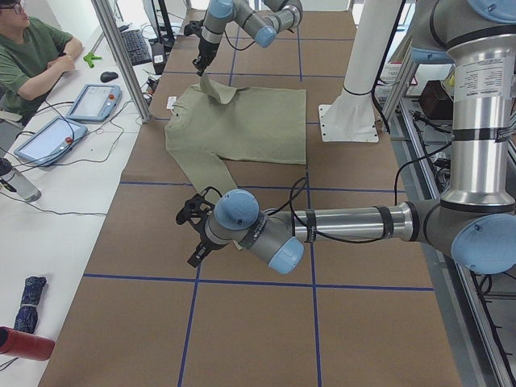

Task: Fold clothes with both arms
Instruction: 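Lift the cuff and fold the sleeve across the shirt body, release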

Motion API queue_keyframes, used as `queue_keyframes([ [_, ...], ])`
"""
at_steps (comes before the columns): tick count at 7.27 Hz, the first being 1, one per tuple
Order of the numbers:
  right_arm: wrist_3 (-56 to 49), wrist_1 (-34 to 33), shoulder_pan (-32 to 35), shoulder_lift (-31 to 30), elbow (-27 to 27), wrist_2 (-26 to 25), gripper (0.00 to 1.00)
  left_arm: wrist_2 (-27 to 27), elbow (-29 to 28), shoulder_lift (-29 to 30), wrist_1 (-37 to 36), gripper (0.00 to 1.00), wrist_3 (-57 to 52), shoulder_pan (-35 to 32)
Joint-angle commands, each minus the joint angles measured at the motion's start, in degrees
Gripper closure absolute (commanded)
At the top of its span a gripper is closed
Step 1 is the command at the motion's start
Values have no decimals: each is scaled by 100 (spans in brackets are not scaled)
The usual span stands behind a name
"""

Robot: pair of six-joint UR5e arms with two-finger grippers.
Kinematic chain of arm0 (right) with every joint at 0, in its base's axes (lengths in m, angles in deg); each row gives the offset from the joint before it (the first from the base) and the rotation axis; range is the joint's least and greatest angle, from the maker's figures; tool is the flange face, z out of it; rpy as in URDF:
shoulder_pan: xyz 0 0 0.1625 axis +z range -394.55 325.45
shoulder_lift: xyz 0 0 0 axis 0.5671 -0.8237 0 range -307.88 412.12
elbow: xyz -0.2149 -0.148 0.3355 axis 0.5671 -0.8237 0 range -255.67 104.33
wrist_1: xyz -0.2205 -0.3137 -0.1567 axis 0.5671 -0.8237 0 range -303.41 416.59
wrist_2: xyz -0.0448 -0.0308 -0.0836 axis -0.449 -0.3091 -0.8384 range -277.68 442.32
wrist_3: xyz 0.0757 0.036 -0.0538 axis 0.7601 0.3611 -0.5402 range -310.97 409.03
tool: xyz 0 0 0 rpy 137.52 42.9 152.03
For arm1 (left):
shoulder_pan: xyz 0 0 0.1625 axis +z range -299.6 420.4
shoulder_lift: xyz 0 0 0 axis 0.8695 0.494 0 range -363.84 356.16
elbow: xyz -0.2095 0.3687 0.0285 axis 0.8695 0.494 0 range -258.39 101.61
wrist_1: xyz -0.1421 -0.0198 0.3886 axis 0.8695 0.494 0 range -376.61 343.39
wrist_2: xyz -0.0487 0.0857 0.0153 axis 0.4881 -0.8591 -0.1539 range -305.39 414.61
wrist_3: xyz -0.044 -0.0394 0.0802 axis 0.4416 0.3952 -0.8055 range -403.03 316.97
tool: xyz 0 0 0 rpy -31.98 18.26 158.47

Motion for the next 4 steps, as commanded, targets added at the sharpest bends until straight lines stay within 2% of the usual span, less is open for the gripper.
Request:
queue_keyframes([
  [1,113,544,-887,195,-908,-1428,100,0,-39,8,0,0,-1,-1],
  [2,105,694,-1187,169,-1042,-1808,100,0,-66,8,0,0,-1,8],
  [4,104,722,-1339,317,-1043,-1996,100,0,-66,8,0,0,-1,8],
])
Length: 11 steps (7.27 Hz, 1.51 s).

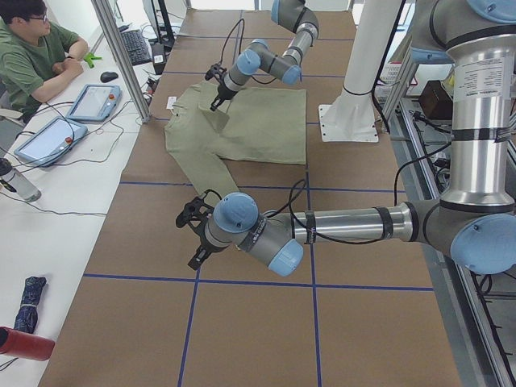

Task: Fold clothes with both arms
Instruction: 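Lift the cuff and fold the sleeve across the shirt body, release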

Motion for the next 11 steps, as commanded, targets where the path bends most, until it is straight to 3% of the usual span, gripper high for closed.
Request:
queue_keyframes([
  [1,147,284,-96,178,-120,-178,92,0,-5,1,0,0,0,1],
  [2,244,878,-69,222,-442,-431,29,0,-5,1,0,0,0,1],
  [3,271,979,9,301,-628,-451,10,0,-5,1,0,0,0,1],
  [5,307,980,176,424,-639,-303,5,0,4,1,0,0,0,1],
  [6,315,980,351,425,-639,47,2,-9,100,96,9,0,35,1],
  [7,281,919,544,381,-613,572,1,-18,240,376,9,0,522,10],
  [8,-59,640,868,303,-526,1413,0,-139,172,596,305,0,988,27],
  [10,-1680,-482,1527,-624,1223,2620,0,-141,-233,58,2474,0,1089,36],
  [11,-2524,-757,2009,-1369,2182,3226,0,-149,-199,-95,2887,0,1577,45],
])
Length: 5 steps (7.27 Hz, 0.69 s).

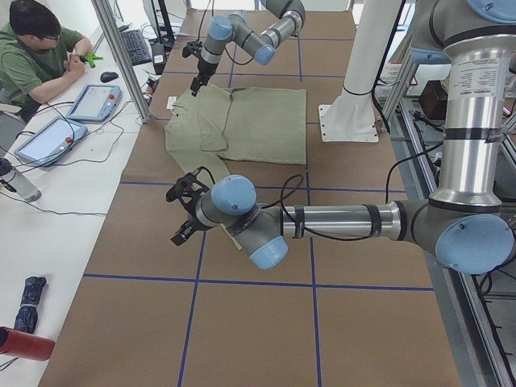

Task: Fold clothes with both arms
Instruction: 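Lift the cuff and fold the sleeve across the shirt body, release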

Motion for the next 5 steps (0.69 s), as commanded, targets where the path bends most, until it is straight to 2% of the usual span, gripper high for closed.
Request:
queue_keyframes([
  [1,-2011,-491,1079,-1850,2215,1329,0,186,178,-217,900,0,991,167],
  [2,-3004,-474,1693,-2792,2991,1987,0,301,415,-286,952,0,1823,360],
  [3,-3919,-465,2230,-3454,3381,2550,0,-37,574,-487,944,0,2119,806],
  [4,-4816,-421,2714,-3991,3499,3052,0,-823,767,-715,944,0,2278,1410],
  [5,-5590,-429,3145,-4301,3500,3387,0,-1362,882,-874,944,0,2341,1991],
])
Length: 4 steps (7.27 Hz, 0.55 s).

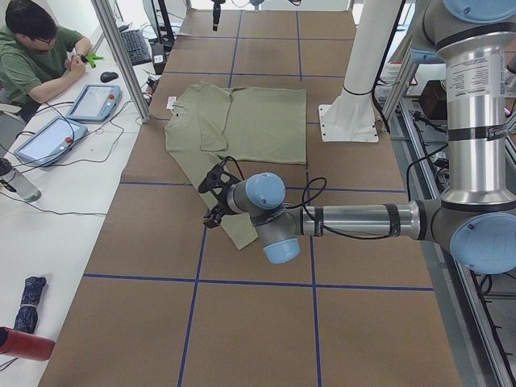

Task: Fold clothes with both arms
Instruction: 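Move the left gripper to the other sleeve cuff and grasp it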

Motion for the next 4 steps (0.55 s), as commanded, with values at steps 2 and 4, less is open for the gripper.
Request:
queue_keyframes([
  [2,-2262,17,1253,-1344,154,956,0,-1762,265,-403,-3,0,863,2148],
  [4,-2215,44,1352,-1803,469,940,0,-2609,151,-482,-3,0,1245,3251],
])
